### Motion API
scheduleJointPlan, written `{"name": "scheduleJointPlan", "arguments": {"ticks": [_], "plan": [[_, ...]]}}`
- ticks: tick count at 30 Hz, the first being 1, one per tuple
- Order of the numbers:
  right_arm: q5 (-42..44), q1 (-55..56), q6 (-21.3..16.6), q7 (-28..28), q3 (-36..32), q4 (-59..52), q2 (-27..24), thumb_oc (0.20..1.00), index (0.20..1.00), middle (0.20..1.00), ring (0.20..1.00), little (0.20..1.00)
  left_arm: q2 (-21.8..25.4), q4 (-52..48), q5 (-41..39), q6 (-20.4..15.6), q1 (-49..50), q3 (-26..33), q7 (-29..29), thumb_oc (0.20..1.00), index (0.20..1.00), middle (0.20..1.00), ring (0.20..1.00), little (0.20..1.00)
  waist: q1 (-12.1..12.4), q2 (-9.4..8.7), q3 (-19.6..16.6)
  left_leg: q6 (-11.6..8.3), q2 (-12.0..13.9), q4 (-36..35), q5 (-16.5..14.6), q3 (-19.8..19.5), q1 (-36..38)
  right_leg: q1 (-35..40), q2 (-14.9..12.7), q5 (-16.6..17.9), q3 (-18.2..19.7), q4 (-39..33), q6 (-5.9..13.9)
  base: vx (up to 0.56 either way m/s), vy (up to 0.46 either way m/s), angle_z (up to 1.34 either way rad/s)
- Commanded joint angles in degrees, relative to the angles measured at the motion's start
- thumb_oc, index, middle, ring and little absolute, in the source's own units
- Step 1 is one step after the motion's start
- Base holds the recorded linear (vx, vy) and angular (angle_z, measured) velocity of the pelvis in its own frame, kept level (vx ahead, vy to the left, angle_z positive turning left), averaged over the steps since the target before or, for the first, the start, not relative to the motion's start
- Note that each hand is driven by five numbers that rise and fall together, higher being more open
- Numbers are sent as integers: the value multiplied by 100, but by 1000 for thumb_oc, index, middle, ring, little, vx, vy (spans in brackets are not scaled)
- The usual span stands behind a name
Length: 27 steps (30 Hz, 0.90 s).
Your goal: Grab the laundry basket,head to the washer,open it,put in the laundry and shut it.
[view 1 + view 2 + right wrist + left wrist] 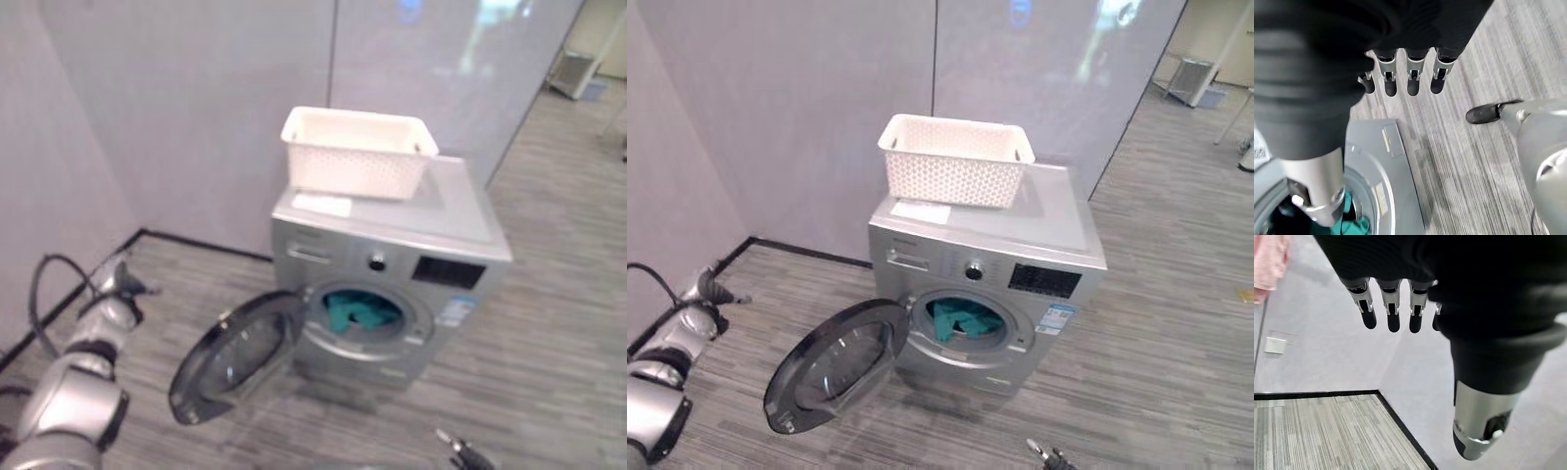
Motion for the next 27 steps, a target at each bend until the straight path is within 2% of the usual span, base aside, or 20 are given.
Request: {"name": "scheduleJointPlan", "arguments": {"ticks": [1, 2, 10, 15, 16, 18, 22, 27], "plan": [[43, -268, -209, 46, 23, -241, -2, 1000, 1000, 1000, 1000, 1000, 182, 607, -20, -81, -928, -93, -33, 1000, 1000, 1000, 1000, 1000, -75, -133, 402, 262, 72, 68, -120, -51, -177, 298, -226, -287, -22, 181, 489, -24, -26, -9], [77, -258, -190, 55, 42, -263, 3, 1000, 1000, 1000, 1000, 1000, 159, 651, -181, -89, -1010, -86, -122, 1000, 1000, 1000, 1000, 1000, -84, -201, 438, 254, 88, 68, -105, -47, -241, 254, -212, -286, -23, 147, 483, -10, -17, -9], [122, -346, -89, 124, 231, -513, 9, 1000, 1000, 1000, 1000, 1000, -88, 1020, -888, -37, -1030, 123, -611, 1000, 1000, 1000, 1000, 1000, -118, -419, 595, 273, 109, 68, -108, 2, -322, 101, -138, -261, 129, 44, 454, -1, -6, -5], [103, -411, -48, 149, 353, -822, 2, 1000, 1000, 1000, 1000, 1000, -165, 1206, -875, 76, -961, 180, -747, 1000, 1000, 1000, 1000, 1000, -182, -568, 685, 270, 139, 68, -78, 27, -423, -42, -82, -253, 228, 37, 427, -44, -28, -10], [134, -411, -62, 154, 427, -1091, -7, 1000, 1000, 1000, 1000, 1000, -226, 1225, -800, 85, -921, 133, -810, 1000, 1000, 1000, 1000, 1000, -218, -693, 754, 261, 181, 68, -30, 36, -534, -178, -33, -222, 284, 38, 401, -57, -47, -11], [146, -411, -67, 155, 448, -1170, -9, 1000, 1000, 1000, 1000, 1000, -240, 1222, -780, 93, -915, 117, -816, 1000, 1000, 1000, 1000, 1000, -228, -739, 764, 259, 198, 68, -20, 36, -576, -235, -15, -214, 303, 35, 393, -59, -55, -9], [124, -386, -104, 120, 527, -1320, 11, 1000, 1000, 1000, 1000, 1000, -532, 1096, -683, 48, -767, 30, -847, 1000, 1000, 1000, 1000, 1000, -258, -862, 813, 257, 261, 68, 12, 20, -696, -357, 34, -200, 347, 13, 371, -45, -55, -10], [193, -391, -192, 52, 505, -1306, -24, 1000, 1000, 1000, 1000, 1000, -1362, 665, -763, -152, -569, -269, -861, 1000, 1000, 1000, 1000, 1000, -294, -931, 913, 251, 285, 68, 76, -44, -863, -510, 74, -210, 388, -1, 319, -50, -29, 1]]}}
